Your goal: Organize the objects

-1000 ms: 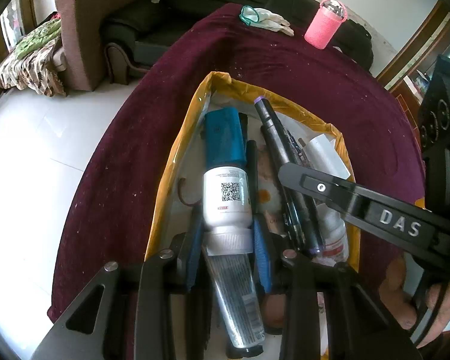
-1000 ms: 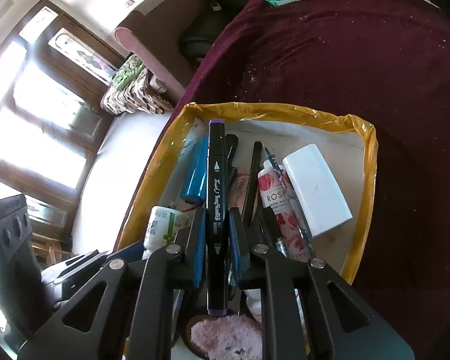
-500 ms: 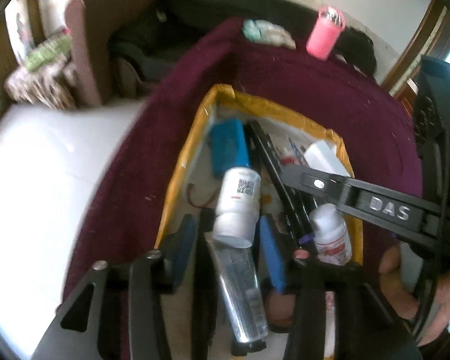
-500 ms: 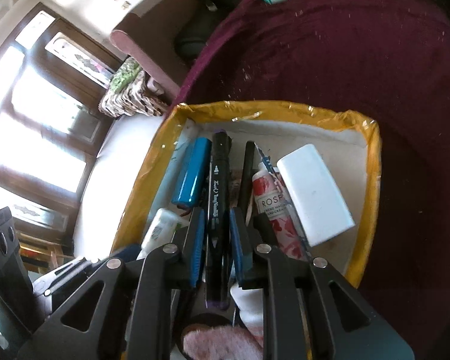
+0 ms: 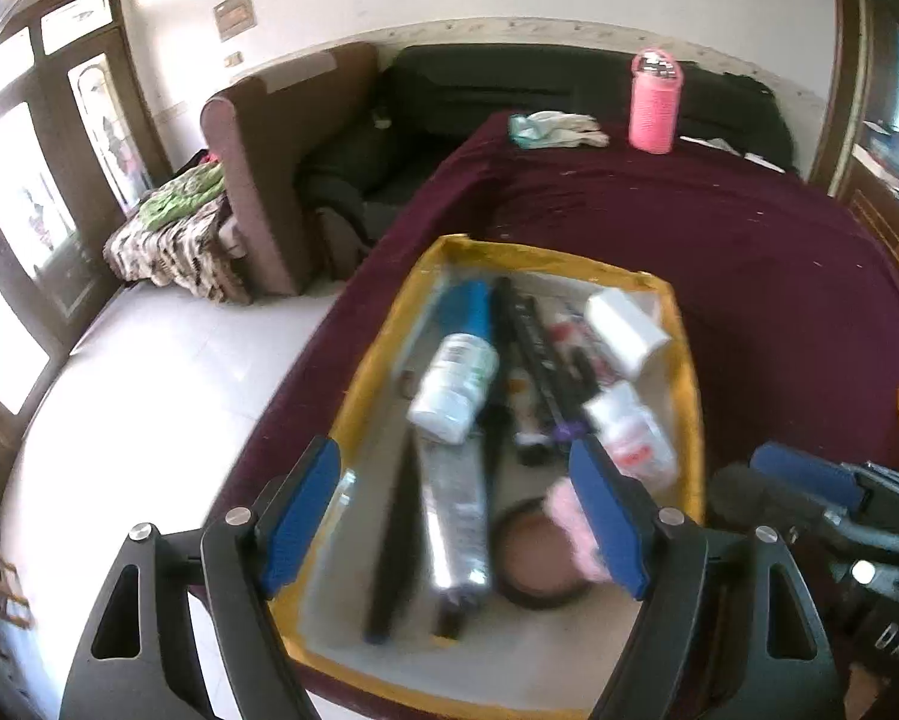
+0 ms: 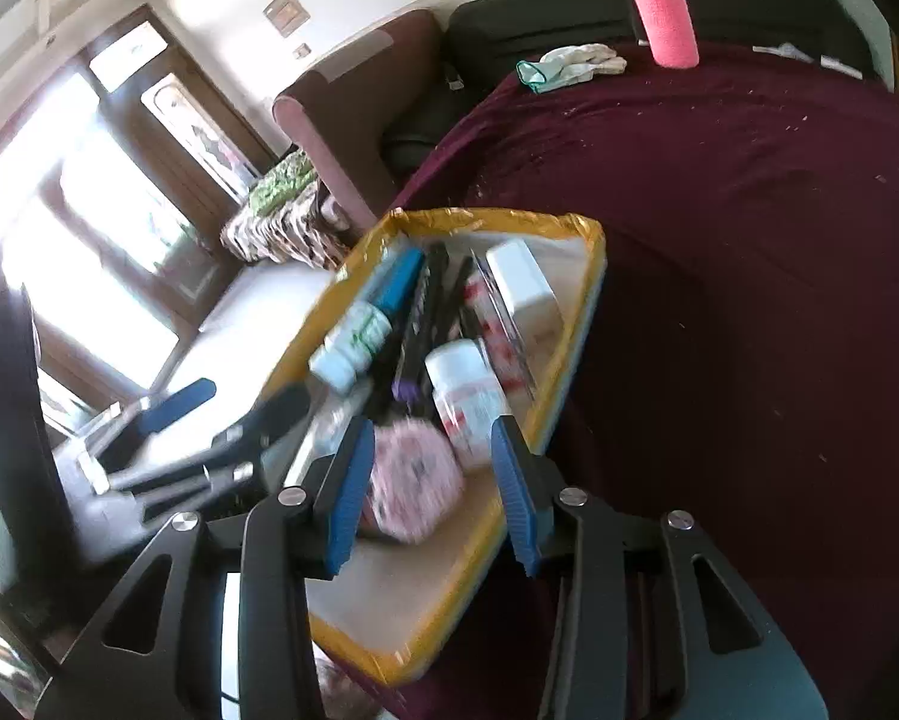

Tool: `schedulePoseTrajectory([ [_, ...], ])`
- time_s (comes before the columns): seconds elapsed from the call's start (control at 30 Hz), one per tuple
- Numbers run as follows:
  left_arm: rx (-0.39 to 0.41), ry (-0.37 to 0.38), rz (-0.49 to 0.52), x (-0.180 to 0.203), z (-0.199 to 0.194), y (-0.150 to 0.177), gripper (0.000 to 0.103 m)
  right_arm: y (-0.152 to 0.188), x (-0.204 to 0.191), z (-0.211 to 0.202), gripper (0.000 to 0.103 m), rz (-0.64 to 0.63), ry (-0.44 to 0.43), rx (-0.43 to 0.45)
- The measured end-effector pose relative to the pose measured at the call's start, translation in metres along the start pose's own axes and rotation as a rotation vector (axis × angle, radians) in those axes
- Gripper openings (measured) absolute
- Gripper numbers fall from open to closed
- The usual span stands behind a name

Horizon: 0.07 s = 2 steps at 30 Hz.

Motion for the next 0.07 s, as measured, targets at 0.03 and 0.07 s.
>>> schedulePoseTrajectory([
  [0.03, 0.001, 0.001, 0.006, 0.0048, -0.0027, 0.0029, 0.074, 0.0032, 0.0028, -0.0025, 0.039, -0.001, 0.01, 0.006],
  [0.07, 0.0, 0.004, 0.004, 0.0074, -0.0046, 0.0053, 0.074, 0.0078, 0.006, -0.0074, 0.039, 0.004, 0.017, 0.015],
])
Point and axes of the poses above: each gripper's, at about its wrist camera, not at the fingertips, and z roughly the way its jaws point, x to its right, y to its underside, the point moved 4 cm from there along z, roughly the way its jaws point, and after that the axes turned 12 degrees about y, right-handed, at the moved point
